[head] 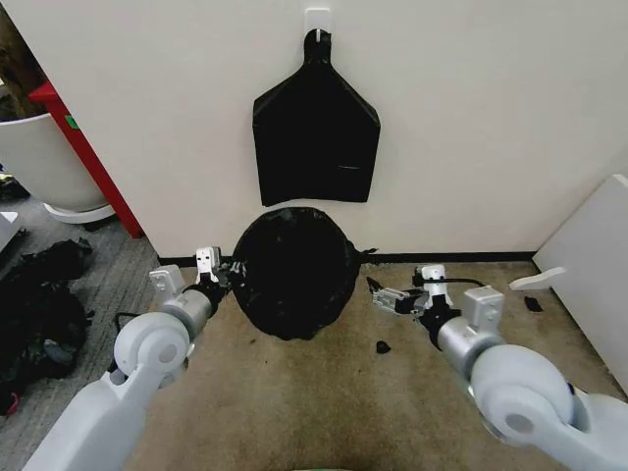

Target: Place the garbage bag over the trash bin.

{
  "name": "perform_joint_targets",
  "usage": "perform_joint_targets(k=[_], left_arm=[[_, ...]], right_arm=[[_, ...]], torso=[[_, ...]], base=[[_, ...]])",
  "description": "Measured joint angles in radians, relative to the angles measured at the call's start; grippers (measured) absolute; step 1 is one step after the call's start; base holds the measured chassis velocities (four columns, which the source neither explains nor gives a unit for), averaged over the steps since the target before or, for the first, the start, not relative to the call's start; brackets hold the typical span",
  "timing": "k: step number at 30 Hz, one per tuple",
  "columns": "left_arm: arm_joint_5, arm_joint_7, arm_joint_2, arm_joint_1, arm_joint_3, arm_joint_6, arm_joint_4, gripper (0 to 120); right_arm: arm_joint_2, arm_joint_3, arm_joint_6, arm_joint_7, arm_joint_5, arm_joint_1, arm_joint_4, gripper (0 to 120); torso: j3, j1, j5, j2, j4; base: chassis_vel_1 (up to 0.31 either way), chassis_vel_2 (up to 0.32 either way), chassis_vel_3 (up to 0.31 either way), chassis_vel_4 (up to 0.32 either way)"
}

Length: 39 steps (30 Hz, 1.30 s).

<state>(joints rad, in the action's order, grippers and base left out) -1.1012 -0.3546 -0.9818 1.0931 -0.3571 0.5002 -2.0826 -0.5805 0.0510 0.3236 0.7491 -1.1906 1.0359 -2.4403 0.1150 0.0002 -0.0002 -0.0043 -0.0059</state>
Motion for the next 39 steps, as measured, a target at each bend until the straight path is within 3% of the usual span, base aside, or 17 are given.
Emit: perform_joint_targets(k=[3, 13, 26, 37, 39], left_arm=[[-0.028, -0.024, -0.006, 0.027, 0.017, 0.044, 0.004, 1], [0.026, -0.069, -0.048, 0.061, 0.087, 0.073, 0.053, 1], [0.048, -0.108, -0.127, -0.017, 0.210, 0.049, 0.142, 1], [0.080, -0.132, -0.140, -0.057, 0.265, 0.055, 0.187, 1], [0.082, -0.132, -0.141, -0.062, 0.268, 0.057, 0.193, 8]], right_arm=[[-0.044, 0.104, -0.019, -0.016, 0.010, 0.074, -0.062, 100], [-0.114, 0.114, -0.032, -0.053, 0.084, 0.074, -0.065, 100], [-0.121, 0.102, -0.032, -0.080, 0.098, 0.063, -0.057, 100], [-0.123, 0.090, -0.033, -0.090, 0.104, 0.056, -0.040, 100], [-0.121, 0.088, -0.035, -0.090, 0.105, 0.050, -0.039, 100]], torso=[[0.000, 0.000, 0.0002, 0.000, -0.0002], [0.000, 0.000, 0.0002, 0.000, 0.0000], [0.000, 0.000, 0.0003, 0.000, -0.0002], [0.000, 0.000, 0.0006, 0.000, 0.0000], [0.000, 0.000, 0.0005, 0.000, 0.0000]], base=[[0.000, 0.000, 0.000, 0.000], [0.000, 0.000, 0.000, 0.000], [0.000, 0.000, 0.000, 0.000], [0.000, 0.000, 0.000, 0.000], [0.000, 0.000, 0.000, 0.000]])
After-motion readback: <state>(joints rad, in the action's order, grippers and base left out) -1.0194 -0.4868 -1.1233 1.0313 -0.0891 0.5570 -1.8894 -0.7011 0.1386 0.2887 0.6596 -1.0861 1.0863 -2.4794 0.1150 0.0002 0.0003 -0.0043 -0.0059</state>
